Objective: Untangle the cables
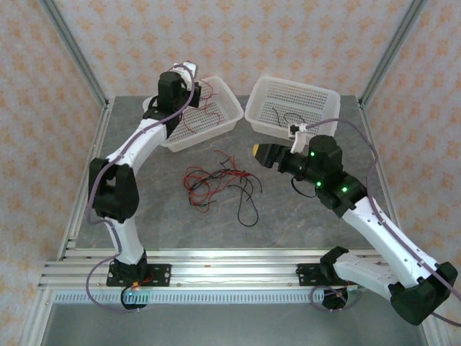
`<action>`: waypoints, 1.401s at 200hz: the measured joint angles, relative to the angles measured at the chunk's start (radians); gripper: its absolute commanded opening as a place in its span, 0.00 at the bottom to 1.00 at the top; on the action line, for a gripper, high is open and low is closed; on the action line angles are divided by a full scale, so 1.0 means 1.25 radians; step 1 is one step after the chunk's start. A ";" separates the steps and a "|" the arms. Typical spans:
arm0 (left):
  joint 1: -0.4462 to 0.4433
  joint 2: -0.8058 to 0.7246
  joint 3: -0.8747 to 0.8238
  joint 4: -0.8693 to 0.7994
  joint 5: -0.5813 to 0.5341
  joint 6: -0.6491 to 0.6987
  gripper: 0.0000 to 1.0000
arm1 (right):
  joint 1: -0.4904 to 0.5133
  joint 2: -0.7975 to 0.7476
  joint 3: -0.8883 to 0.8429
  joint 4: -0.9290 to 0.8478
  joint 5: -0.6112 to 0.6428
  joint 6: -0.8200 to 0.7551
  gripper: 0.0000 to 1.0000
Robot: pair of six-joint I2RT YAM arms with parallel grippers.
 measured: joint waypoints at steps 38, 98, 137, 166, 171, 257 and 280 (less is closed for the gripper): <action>0.016 0.127 0.023 -0.027 0.052 -0.062 0.00 | 0.000 0.013 0.033 -0.009 0.023 0.019 0.72; 0.015 0.201 0.040 -0.089 0.044 -0.120 0.00 | 0.000 0.067 0.009 -0.022 0.038 0.030 0.71; 0.016 0.234 0.078 -0.130 0.025 -0.141 0.23 | 0.000 0.088 -0.009 -0.022 0.055 0.036 0.70; 0.016 0.235 0.078 -0.159 0.023 -0.150 0.49 | 0.005 0.115 -0.013 -0.027 0.092 0.035 0.69; 0.016 0.235 0.078 -0.162 0.021 -0.156 0.53 | 0.007 0.122 -0.013 -0.029 0.099 0.035 0.68; 0.016 0.053 0.052 -0.216 0.051 -0.171 0.99 | 0.085 0.313 -0.015 -0.052 0.209 0.056 0.58; 0.015 -0.080 0.010 -0.205 0.062 -0.176 0.99 | 0.116 0.367 -0.017 -0.053 0.228 0.067 0.53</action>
